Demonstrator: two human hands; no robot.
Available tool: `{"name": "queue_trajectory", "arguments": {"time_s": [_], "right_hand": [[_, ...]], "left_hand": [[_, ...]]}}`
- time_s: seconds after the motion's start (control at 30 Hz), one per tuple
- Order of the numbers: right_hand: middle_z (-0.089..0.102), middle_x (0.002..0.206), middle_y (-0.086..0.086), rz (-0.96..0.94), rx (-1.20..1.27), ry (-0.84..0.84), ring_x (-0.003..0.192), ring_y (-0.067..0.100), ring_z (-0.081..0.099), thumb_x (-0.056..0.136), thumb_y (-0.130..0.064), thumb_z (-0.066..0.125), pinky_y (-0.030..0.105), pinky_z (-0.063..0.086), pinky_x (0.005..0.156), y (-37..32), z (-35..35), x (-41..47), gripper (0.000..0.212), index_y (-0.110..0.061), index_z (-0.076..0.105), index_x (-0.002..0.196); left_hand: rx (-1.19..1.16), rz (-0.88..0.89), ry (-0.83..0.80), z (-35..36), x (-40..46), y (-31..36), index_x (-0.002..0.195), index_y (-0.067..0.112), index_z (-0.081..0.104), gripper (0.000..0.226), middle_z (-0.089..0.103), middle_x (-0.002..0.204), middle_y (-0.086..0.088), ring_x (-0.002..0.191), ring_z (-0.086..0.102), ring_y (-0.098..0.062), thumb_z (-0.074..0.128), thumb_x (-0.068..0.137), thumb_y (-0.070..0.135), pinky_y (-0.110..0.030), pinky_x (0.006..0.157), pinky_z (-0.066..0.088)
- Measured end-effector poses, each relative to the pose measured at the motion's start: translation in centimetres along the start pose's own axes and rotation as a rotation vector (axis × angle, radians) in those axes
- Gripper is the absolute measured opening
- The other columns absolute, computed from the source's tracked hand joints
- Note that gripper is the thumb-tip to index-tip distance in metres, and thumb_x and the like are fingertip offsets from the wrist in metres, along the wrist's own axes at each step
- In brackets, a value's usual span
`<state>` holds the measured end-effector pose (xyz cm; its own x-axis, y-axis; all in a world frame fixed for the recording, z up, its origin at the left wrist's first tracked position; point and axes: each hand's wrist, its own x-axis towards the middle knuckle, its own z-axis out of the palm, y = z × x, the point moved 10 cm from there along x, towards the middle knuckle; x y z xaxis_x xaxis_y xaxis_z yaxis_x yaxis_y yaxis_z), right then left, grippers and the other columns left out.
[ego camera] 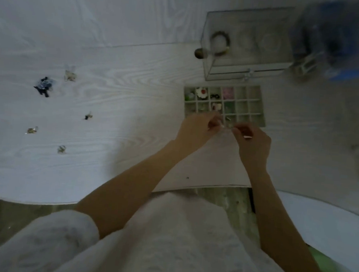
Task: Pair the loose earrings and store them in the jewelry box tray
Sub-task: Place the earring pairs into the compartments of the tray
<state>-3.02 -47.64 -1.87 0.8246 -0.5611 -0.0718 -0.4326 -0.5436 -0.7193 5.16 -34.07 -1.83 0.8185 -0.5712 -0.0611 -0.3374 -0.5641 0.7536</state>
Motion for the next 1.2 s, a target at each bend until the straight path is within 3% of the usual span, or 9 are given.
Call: {"name": "queue_trajectory", "arguments": {"time_s": [0.13,0.43,0.63,0.73,0.83,0.93,1.03,1.13,1.2], "right_hand": [[0.072,0.087,0.009,0.002,-0.053,0.013,0.079,0.022,0.066,0.084,-0.019,0.065,0.027,0.047,0.072,3.5,-2.1,3.2,0.012,-0.011,0.069,0.091],[0.072,0.085,0.009,-0.005,-0.074,-0.056,0.079,0.021,0.066,0.080,-0.017,0.068,0.030,0.048,0.073,5.1,-2.0,5.5,0.010,-0.010,0.067,0.088],[0.069,0.096,0.010,-0.107,-0.161,-0.090,0.087,0.024,0.062,0.090,-0.016,0.054,0.027,0.043,0.074,4.9,-1.5,6.1,0.019,-0.013,0.068,0.103],[0.067,0.093,0.012,-0.146,-0.164,-0.074,0.084,0.025,0.060,0.092,-0.015,0.051,0.026,0.040,0.071,4.4,-2.0,5.8,0.021,-0.011,0.067,0.104],[0.066,0.090,0.009,-0.264,-0.206,-0.080,0.081,0.024,0.059,0.093,-0.015,0.050,0.023,0.035,0.068,2.1,-1.9,4.7,0.019,-0.011,0.066,0.100],[0.065,0.087,0.008,-0.458,-0.266,-0.158,0.076,0.024,0.057,0.093,-0.016,0.049,0.025,0.036,0.063,-2.9,0.7,2.9,0.017,-0.011,0.065,0.095],[0.064,0.090,0.008,-0.650,-0.308,-0.333,0.083,0.026,0.058,0.092,-0.015,0.048,0.035,0.048,0.069,-8.2,6.5,0.1,0.018,-0.012,0.065,0.095],[0.062,0.101,0.009,-0.759,-0.306,-0.535,0.095,0.027,0.056,0.091,-0.011,0.046,0.041,0.050,0.076,-11.9,12.9,-2.8,0.022,-0.011,0.064,0.105],[0.059,0.110,0.008,-0.787,-0.289,-0.639,0.102,0.025,0.053,0.090,-0.008,0.047,0.039,0.049,0.080,-14.3,17.3,-4.4,0.026,-0.012,0.062,0.111]], "left_hand": [[0.116,0.015,-0.034,4.1,3.7,2.9,0.090,0.026,0.073,0.012,0.073,0.088,0.002,0.083,0.064,-0.018,0.067,0.081,0.031,-0.030,0.077,0.051],[0.399,0.074,-0.057,8.1,6.1,3.9,0.107,0.027,0.069,0.023,0.065,0.103,-0.004,0.106,0.050,-0.027,0.054,0.090,0.029,-0.033,0.084,0.039],[0.468,0.166,-0.023,7.5,5.4,4.0,0.099,0.016,0.071,0.024,0.066,0.092,-0.010,0.093,0.056,-0.032,0.056,0.083,0.026,-0.041,0.080,0.049],[0.457,0.226,0.005,6.7,4.4,3.5,0.097,0.013,0.071,0.026,0.066,0.089,-0.010,0.087,0.058,-0.031,0.054,0.083,0.027,-0.039,0.077,0.050],[0.369,0.253,0.147,4.0,2.9,4.1,0.093,0.014,0.070,0.025,0.068,0.088,-0.006,0.084,0.060,-0.024,0.050,0.088,0.027,-0.032,0.075,0.047],[0.306,0.212,0.320,-1.3,-0.2,3.3,0.091,0.011,0.066,0.021,0.067,0.085,-0.004,0.078,0.057,-0.017,0.050,0.091,0.024,-0.022,0.067,0.039],[0.370,0.148,0.381,-5.9,-4.5,-0.1,0.094,0.014,0.065,0.016,0.065,0.080,0.000,0.071,0.056,-0.016,0.052,0.090,0.020,-0.023,0.062,0.040],[0.409,-0.040,0.382,-9.4,-8.7,-6.5,0.100,0.016,0.065,0.018,0.067,0.086,0.002,0.077,0.059,-0.018,0.053,0.087,0.020,-0.021,0.065,0.042],[0.390,-0.247,0.393,-12.1,-12.0,-12.0,0.106,0.014,0.064,0.023,0.068,0.096,-0.003,0.087,0.059,-0.025,0.056,0.085,0.018,-0.029,0.073,0.047]]}}
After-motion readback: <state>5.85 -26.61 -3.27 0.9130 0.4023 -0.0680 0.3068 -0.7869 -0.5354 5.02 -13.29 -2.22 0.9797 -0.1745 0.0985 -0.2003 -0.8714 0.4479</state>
